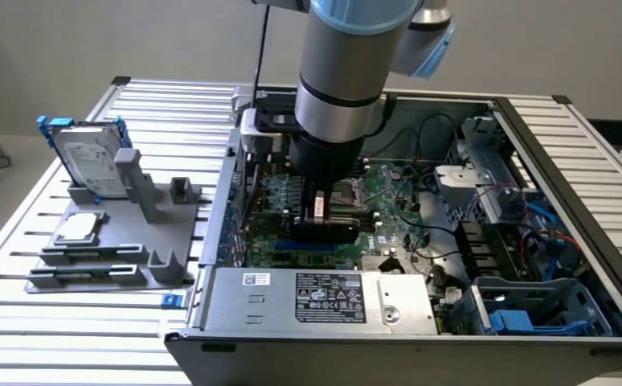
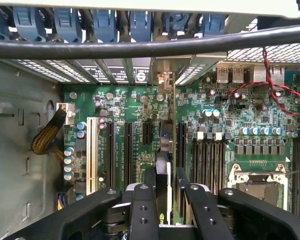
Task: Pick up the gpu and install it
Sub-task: 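Insert the gpu into the slot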
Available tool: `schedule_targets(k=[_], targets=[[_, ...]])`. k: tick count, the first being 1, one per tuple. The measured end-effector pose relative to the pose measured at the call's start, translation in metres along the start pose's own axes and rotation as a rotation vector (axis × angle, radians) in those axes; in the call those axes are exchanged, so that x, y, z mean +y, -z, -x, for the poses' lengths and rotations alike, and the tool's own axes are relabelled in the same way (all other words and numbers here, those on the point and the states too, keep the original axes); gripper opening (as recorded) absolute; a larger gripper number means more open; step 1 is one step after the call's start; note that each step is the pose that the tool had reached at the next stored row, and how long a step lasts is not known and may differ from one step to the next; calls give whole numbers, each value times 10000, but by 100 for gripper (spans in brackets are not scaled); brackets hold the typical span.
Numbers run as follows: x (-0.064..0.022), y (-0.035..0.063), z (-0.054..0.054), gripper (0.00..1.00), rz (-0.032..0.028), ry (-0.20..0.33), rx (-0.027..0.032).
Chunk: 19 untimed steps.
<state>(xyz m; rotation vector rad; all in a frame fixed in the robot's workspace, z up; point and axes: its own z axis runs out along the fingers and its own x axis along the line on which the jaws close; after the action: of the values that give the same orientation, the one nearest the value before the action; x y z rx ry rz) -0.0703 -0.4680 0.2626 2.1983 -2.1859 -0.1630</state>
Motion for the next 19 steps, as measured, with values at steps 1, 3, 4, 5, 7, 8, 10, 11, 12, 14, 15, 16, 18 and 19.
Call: schedule_targets(k=[1,3,4,5,7,8,10,11,12,14,15,16,18,19], targets=[[0,-3,-3,27,21,-1,0],[-3,-7,-8,27,58,-3,-2],[-4,-7,-10,27,86,-4,-2],[-4,-5,-10,27,118,-6,1],[-8,-5,-10,27,166,-10,1],[-12,-4,-10,27,188,-11,-1],[-24,-4,-10,27,241,-14,-4],[-32,-3,-10,27,267,-17,-5],[-43,-2,-10,27,288,-19,-6],[-60,1,-12,27,307,-22,-3],[-62,1,-14,27,313,-26,-4],[-62,2,-17,27,323,-34,-4],[-64,1,-20,27,345,-56,-9],[-65,1,-21,27,360,-69,-10]])
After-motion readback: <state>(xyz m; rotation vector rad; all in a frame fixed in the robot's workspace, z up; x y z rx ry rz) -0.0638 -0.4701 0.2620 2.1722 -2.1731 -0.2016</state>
